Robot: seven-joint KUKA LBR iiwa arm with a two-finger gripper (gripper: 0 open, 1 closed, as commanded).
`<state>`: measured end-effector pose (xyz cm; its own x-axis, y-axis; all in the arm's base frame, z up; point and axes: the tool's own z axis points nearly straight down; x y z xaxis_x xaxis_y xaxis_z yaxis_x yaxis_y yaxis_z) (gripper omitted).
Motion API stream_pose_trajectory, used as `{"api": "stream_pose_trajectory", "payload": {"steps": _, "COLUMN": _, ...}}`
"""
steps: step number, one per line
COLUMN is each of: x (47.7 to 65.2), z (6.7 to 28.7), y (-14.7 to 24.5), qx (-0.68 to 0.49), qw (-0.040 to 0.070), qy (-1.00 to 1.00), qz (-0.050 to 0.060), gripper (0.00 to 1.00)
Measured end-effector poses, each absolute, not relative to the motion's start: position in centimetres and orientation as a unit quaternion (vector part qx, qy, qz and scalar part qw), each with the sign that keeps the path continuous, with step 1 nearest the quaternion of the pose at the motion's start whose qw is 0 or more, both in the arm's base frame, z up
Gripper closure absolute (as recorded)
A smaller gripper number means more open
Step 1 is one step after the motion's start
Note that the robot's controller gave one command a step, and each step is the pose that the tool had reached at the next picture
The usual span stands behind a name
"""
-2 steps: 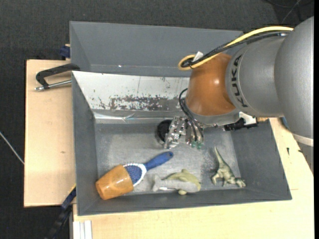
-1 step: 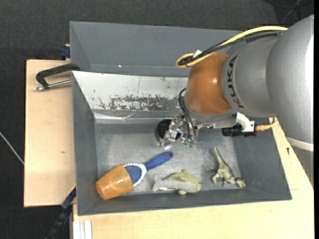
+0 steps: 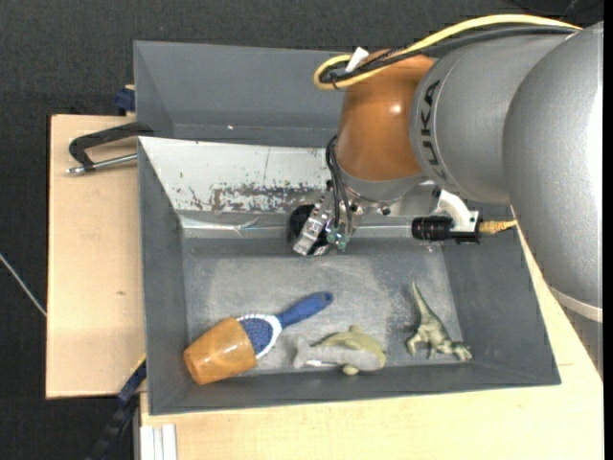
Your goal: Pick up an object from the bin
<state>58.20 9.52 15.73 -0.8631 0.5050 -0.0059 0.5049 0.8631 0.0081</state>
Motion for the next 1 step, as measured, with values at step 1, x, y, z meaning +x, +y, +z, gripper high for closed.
{"api": "stream_pose_trajectory", "payload": {"steps": 1, "x": 59.13, "z": 23.16, "y": 9.34, "qx": 0.286, "qw": 0.005, "qy": 0.958, "qz": 0.003, "gripper": 1.00}}
